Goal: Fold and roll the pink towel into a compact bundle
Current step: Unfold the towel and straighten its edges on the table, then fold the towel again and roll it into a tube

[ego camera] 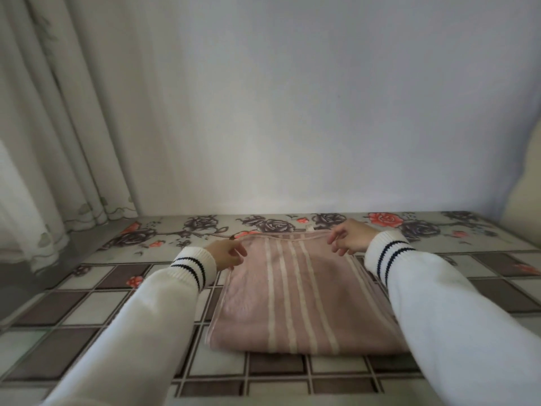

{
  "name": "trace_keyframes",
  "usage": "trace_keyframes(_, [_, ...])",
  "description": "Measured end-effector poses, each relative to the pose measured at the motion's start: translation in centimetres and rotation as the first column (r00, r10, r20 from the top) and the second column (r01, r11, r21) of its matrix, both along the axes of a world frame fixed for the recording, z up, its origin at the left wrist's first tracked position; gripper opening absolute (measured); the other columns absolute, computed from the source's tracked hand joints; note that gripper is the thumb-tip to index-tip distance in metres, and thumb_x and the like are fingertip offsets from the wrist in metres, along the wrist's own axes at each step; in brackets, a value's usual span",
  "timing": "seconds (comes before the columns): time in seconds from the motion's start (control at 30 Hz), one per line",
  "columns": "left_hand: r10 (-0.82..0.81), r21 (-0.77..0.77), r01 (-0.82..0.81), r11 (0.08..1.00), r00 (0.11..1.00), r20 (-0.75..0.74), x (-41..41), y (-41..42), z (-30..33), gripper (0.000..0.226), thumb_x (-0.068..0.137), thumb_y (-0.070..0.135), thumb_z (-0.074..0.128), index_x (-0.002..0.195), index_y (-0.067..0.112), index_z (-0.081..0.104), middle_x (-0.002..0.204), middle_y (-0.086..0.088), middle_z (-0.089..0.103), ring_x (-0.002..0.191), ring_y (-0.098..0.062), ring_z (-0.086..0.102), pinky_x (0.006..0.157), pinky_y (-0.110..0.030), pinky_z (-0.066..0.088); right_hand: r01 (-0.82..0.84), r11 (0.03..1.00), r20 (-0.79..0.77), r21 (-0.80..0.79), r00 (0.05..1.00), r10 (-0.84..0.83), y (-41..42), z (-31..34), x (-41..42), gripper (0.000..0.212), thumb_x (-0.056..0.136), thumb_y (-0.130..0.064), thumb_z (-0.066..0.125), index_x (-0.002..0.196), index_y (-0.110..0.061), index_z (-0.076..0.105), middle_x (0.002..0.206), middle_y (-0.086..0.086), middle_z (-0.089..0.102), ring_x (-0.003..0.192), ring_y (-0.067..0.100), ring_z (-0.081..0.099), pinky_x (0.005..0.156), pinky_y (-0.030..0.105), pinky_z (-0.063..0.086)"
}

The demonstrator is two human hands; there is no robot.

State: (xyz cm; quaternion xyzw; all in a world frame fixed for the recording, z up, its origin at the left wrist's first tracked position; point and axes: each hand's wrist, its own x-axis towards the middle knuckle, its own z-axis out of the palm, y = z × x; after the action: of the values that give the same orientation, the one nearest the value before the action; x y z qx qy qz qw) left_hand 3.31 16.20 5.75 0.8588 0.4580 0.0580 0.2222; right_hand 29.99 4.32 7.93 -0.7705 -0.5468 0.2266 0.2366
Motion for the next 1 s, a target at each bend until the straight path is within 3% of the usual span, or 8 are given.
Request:
trace_keyframes(0.17, [-0.023,0.015,0.024,1.0,0.999,-0.034,-0.6,-2.9,-0.9,0.029,0.092,0.02,0.05,0.12,0.015,0.057,0.116,-0.009,0.066,0.086,-0.013,0.06,0.083,-0.025,0.046,-0.022,1.0,-0.035,-0.016,0.999,0.022,-2.4,-1.2,-1.3,0.024,0.088,-0.001,0.045,0.104,-0.005,0.063,0.089,0.008,0.065,0.063,0.009,0.059,0.059,0.021,0.042])
trace_keyframes(0.3, [-0.091,0.051,0.092,0.994,0.996,-0.012,-0.6,-5.2,-1.8,0.029,0.092,0.017,0.052,0.119,0.012,0.058,0.12,-0.007,0.064,0.102,-0.021,0.06,0.089,-0.023,0.042,-0.061,0.998,-0.047,-0.022,0.997,0.06,-4.0,-2.5,-2.4,0.025,0.088,0.0,0.046,0.107,-0.001,0.062,0.083,0.005,0.064,0.061,0.008,0.058,0.056,0.019,0.042])
trace_keyframes(0.5, [-0.206,0.011,0.206,0.979,0.977,0.048,-0.6,-8.2,-2.4,0.024,0.088,0.017,0.058,0.111,0.015,0.063,0.118,0.0,0.064,0.094,-0.008,0.056,0.087,-0.019,0.041,-0.222,0.973,-0.025,-0.055,0.975,0.221,-5.8,-3.5,-3.8,0.018,0.086,-0.007,0.059,0.103,-0.007,0.066,0.074,-0.006,0.062,0.063,0.005,0.059,0.058,0.015,0.047])
trace_keyframes(0.67, [-0.294,-0.06,0.292,0.955,0.956,-0.024,0.1,-10.3,-2.7,0.021,0.082,0.026,0.065,0.103,0.022,0.066,0.11,0.005,0.062,0.102,-0.008,0.055,0.094,-0.025,0.043,-0.402,0.901,-0.007,-0.163,0.914,0.406,-7.0,-3.6,-6.2,0.011,0.082,-0.018,0.067,0.093,-0.018,0.066,0.077,-0.011,0.062,0.069,0.003,0.057,0.066,0.018,0.048])
trace_keyframes(0.8, [-0.314,-0.115,0.304,0.946,0.946,-0.082,0.3,-11.1,-3.5,0.026,0.076,0.03,0.07,0.101,0.024,0.066,0.106,0.01,0.049,0.102,-0.008,0.047,0.091,-0.023,0.034,-0.479,0.827,0.037,-0.293,0.859,0.511,-7.8,-4.0,-7.5,0.031,0.079,-0.022,0.07,0.109,-0.015,0.063,0.098,-0.005,0.06,0.089,0.008,0.054,0.088,0.027,0.046])
trace_keyframes(0.9, [-0.345,-0.094,0.334,0.938,0.928,-0.14,0.3,-11.3,-3.8,0.033,0.075,0.03,0.072,0.107,0.022,0.063,0.117,0.005,0.046,0.103,-0.01,0.042,0.094,-0.024,0.032,-0.486,0.81,0.097,-0.329,0.836,0.54,-8.1,-4.5,-7.8,0.04,0.076,-0.024,0.073,0.113,-0.018,0.062,0.106,-0.002,0.053,0.098,0.012,0.048,0.091,0.028,0.04])
trace_keyframes(1.0, [-0.329,-0.025,0.329,0.944,0.935,-0.129,0.3,-11.1,-3.7,0.027,0.08,0.026,0.067,0.105,0.018,0.064,0.119,-0.001,0.053,0.105,-0.015,0.049,0.1,-0.031,0.041,-0.447,0.838,0.16,-0.312,0.845,0.51,-7.9,-5.1,-7.8,0.039,0.076,-0.02,0.072,0.113,-0.018,0.061,0.108,0.0,0.054,0.098,0.014,0.048,0.09,0.029,0.041])
